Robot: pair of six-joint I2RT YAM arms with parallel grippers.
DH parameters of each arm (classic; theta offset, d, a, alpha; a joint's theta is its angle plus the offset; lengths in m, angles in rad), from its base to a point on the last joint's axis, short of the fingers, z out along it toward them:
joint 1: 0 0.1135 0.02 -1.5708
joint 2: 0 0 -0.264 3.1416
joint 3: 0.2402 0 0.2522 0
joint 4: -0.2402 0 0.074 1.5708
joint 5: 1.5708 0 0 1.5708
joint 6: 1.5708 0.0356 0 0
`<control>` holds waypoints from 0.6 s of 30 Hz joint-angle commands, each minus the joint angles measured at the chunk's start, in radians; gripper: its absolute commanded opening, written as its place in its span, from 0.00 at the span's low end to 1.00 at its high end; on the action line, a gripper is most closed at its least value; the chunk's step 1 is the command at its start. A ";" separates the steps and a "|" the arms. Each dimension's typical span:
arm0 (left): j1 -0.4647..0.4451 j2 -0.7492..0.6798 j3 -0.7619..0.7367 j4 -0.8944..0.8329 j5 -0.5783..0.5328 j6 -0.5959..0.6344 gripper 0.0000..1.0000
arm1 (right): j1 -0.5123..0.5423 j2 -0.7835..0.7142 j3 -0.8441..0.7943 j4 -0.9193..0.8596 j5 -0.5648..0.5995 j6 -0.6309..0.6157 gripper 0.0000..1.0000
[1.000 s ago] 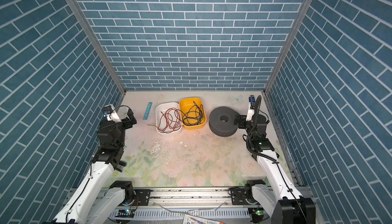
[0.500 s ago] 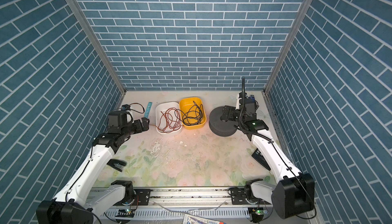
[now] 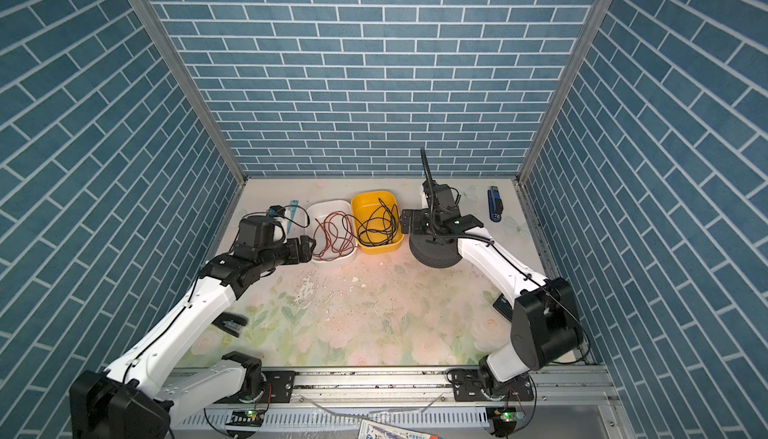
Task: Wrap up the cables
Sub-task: 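Reach the right gripper into the yellow tub while the left gripper nears the white tub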
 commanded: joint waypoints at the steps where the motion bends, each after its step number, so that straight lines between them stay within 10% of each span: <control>1: -0.044 0.047 0.027 -0.006 -0.053 0.025 0.88 | 0.014 0.079 0.114 -0.006 -0.033 -0.046 0.99; 18: -0.113 0.051 0.018 0.026 -0.114 0.029 0.87 | 0.084 0.410 0.429 -0.122 -0.027 -0.090 0.92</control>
